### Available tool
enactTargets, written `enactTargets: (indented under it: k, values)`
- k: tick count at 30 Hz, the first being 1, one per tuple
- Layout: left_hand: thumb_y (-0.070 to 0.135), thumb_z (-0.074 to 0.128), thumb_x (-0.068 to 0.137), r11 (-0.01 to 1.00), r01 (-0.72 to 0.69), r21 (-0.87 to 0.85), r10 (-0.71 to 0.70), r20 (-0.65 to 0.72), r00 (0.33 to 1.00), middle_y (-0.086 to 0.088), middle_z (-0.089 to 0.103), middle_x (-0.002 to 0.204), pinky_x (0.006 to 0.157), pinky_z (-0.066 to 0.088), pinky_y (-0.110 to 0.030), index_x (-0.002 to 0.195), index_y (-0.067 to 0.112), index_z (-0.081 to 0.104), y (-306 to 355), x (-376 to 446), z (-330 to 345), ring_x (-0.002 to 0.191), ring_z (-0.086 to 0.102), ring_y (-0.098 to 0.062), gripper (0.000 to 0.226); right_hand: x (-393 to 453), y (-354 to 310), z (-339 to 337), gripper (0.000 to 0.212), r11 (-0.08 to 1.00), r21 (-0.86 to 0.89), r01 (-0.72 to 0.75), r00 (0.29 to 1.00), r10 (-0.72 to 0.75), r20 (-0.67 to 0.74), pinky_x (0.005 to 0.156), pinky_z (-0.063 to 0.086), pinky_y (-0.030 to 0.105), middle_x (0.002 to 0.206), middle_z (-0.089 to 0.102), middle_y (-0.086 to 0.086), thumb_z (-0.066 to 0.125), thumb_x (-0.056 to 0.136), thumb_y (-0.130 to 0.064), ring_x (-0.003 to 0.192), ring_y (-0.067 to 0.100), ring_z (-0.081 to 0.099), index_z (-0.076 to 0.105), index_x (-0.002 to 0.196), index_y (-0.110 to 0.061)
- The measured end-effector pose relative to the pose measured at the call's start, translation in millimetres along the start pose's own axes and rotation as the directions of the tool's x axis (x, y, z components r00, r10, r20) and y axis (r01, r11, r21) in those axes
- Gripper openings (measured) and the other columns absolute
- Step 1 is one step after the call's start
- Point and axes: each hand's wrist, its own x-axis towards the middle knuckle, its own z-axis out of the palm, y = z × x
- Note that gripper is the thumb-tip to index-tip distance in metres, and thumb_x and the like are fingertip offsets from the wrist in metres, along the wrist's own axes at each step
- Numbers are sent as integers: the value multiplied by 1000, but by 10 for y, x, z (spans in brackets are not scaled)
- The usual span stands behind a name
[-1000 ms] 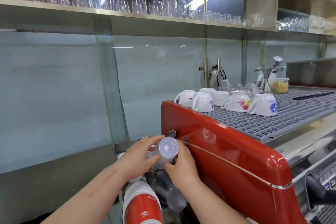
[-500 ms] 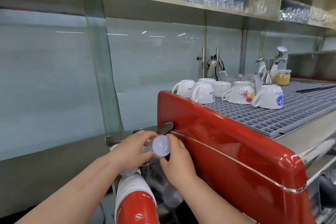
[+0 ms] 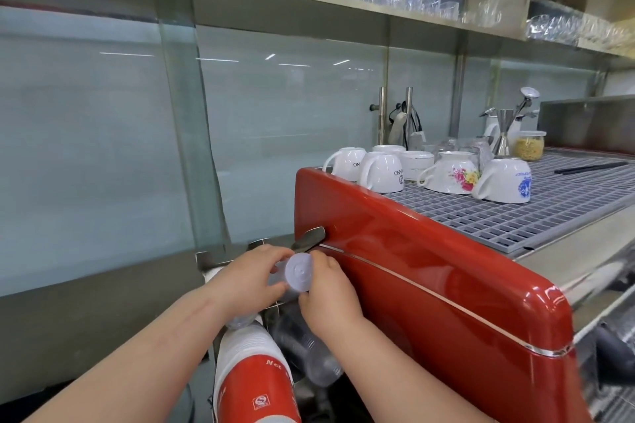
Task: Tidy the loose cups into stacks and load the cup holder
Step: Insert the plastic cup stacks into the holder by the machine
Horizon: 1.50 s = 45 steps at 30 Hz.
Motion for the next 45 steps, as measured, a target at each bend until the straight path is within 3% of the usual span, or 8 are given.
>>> enactTargets:
  k: [6, 15, 19, 25, 27, 32, 39, 45]
  values:
    - [35, 61, 86, 997, 29, 65, -33, 61, 998, 5, 56, 126, 99, 46, -31, 137, 33, 50, 63, -27, -34, 115, 56, -13, 51, 20, -122, -11, 70, 997, -44, -69, 991, 74, 113, 100, 37, 25, 142, 36, 9, 64, 83, -16, 126, 24, 45, 26, 142, -12]
    - [33, 53, 90, 974, 54, 220, -91, 163, 982, 2, 56, 140, 103, 46, -33, 141, 28, 49, 223, -182, -132, 122, 56, -17, 51, -252, -159, -226, 64, 986, -158, -56, 987, 79, 139, 104, 40, 35, 139, 37, 16, 63, 82, -10, 125, 34, 45, 34, 139, -10]
    - [36, 54, 92, 946, 25, 324, -110, 247, 963, 3, 64, 132, 98, 46, -30, 136, 28, 55, 369, -312, -302, 117, 59, -17, 44, -242, -262, -417, 48, 954, -298, 17, 986, 34, 165, 100, 45, 36, 130, 51, 16, 62, 83, -18, 119, 33, 52, 49, 128, -7]
    - [43, 56, 91, 898, 6, 440, -199, 394, 897, 7, 64, 129, 95, 46, -30, 129, 37, 58, 608, -537, -700, 110, 59, -17, 38, -237, -635, -930, 27, 775, -594, 216, 904, 71, 421, 75, 47, 29, 114, 67, 12, 63, 82, -26, 91, 30, 61, 64, 102, -8]
    - [45, 56, 92, 888, 12, 461, -233, 425, 874, 8, 61, 132, 101, 45, -32, 133, 37, 56, 661, -619, -830, 117, 58, -17, 41, -237, -733, -1046, 29, 771, -583, 257, 871, 77, 486, 73, 51, 32, 113, 66, 12, 65, 82, -31, 86, 29, 61, 61, 100, -9]
    - [50, 55, 92, 897, 31, 441, -251, 450, 857, 16, 62, 116, 103, 44, -32, 134, 41, 52, 791, -920, -1171, 112, 59, -12, 43, -328, -995, -1280, 50, 846, -447, 292, 733, 102, 673, 79, 61, 44, 117, 60, 12, 65, 87, -32, 96, 30, 68, 53, 131, -12]
    - [46, 57, 94, 896, 80, 437, -291, 441, 849, 20, 61, 108, 102, 44, -29, 135, 43, 49, 867, -1615, -1590, 104, 59, -6, 42, -524, -1393, -1236, 40, 809, -335, 482, 680, -104, 726, 66, 58, 28, 99, 64, -4, 63, 86, -41, 80, 11, 67, 59, 123, -25]
    - [49, 56, 93, 905, 192, 381, -376, 498, 782, 24, 61, 125, 103, 43, -28, 135, 49, 46, 638, -2481, -1656, 115, 58, 0, 44, -977, -1796, -935, 41, 668, -248, 701, 572, -319, 756, 90, 48, 33, 102, 61, -19, 58, 82, -57, 90, 9, 61, 55, 121, -44]
